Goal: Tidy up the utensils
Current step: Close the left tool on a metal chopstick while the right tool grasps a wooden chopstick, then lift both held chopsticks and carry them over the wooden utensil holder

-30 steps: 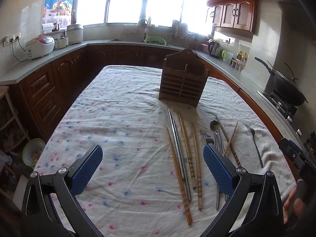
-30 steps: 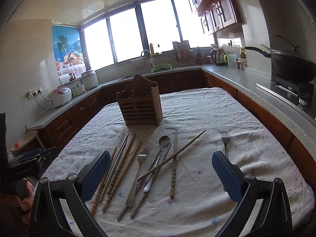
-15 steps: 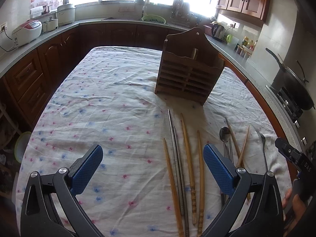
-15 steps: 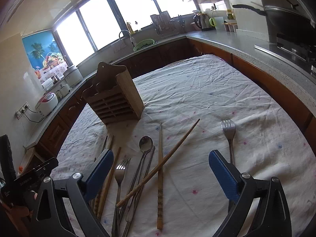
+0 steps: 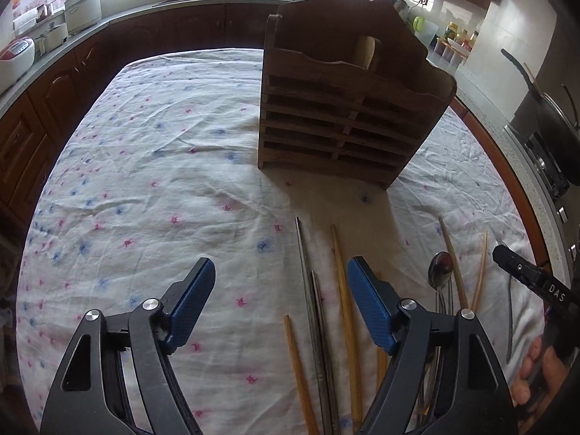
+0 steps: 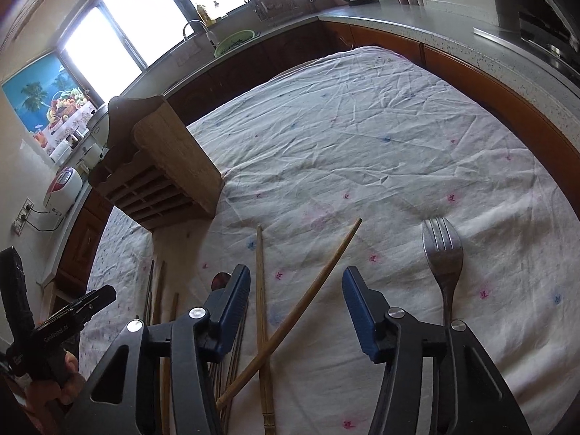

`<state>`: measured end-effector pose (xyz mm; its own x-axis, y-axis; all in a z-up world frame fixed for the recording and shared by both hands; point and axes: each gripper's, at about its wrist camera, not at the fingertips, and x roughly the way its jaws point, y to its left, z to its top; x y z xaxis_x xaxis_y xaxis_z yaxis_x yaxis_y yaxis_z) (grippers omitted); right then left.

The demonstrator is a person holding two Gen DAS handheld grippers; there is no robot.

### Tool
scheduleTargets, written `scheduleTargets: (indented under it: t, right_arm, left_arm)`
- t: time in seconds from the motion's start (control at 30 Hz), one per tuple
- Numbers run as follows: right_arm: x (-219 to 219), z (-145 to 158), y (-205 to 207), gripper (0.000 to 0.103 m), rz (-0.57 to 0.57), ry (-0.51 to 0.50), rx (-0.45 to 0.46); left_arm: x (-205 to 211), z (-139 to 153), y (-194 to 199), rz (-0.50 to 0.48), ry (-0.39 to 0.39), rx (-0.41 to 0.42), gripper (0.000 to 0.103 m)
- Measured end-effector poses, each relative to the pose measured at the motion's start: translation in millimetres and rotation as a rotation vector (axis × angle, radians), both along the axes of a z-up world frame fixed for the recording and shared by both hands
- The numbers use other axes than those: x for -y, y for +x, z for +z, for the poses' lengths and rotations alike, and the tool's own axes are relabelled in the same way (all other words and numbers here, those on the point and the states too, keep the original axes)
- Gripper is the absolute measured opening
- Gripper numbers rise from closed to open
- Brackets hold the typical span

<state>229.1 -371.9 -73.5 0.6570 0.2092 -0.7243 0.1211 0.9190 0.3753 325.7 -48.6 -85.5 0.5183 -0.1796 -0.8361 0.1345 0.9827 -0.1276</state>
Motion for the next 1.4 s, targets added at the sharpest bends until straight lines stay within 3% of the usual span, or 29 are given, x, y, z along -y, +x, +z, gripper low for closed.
scheduleTargets:
  t: [0.17, 0.27, 0.37, 0.43, 0.5, 0.57, 0.67, 0.83, 0.93, 1.17, 1.33, 1.4]
  right_arm:
    - [4, -13, 21, 0.052, 0.0, 0.004, -0.055]
    - [9, -20, 29, 0.046, -0.011, 0.02, -0.076]
    - [12, -24, 37, 0.042, -0.015, 0.041, -0.092]
    - [14, -25, 41, 0.041, -0.02, 0.055, -0.094]
    - [17, -25, 45, 0.035, -0.028, 0.069, -0.101]
    - [19, -26, 49, 0.026, -0.038, 0.057, -0.108]
    - [18, -26, 54, 0.012, -0.045, 0.013, -0.113]
    - [4, -22, 59, 0.01, -0.019, -0.108, -0.114]
    - [1, -20, 55, 0.005, 0.006, -0.043, -0.102]
    - [-15, 8, 35, 0.005, 0.07, 0.014, -0.021]
    - [-23, 27, 23, 0.005, 0.099, 0.006, 0.024]
    - [-24, 30, 18, 0.005, 0.102, 0.017, 0.033]
  left_arm:
    - [7, -13, 22, -0.013, 0.009, -0.047, 0.049]
    - [11, -22, 32, -0.031, -0.005, -0.087, 0.039]
    - [15, -30, 39, -0.042, -0.038, -0.129, 0.038]
    - [24, -30, 39, -0.06, -0.003, -0.118, 0.038]
    - [32, -31, 39, -0.077, 0.036, -0.102, 0.037]
    - [39, -31, 38, -0.094, 0.08, -0.084, 0.021]
    - [42, -32, 38, -0.105, 0.092, -0.074, 0.006]
    - [36, -29, 36, -0.095, 0.057, -0.07, 0.005]
    - [25, -17, 30, -0.089, 0.003, -0.059, 0.0]
    - [2, 16, 4, -0.081, -0.074, -0.003, 0.0]
    - [0, 9, 11, -0.078, -0.084, -0.048, 0.0]
    - [7, 2, 16, -0.081, -0.069, -0.068, 0.005]
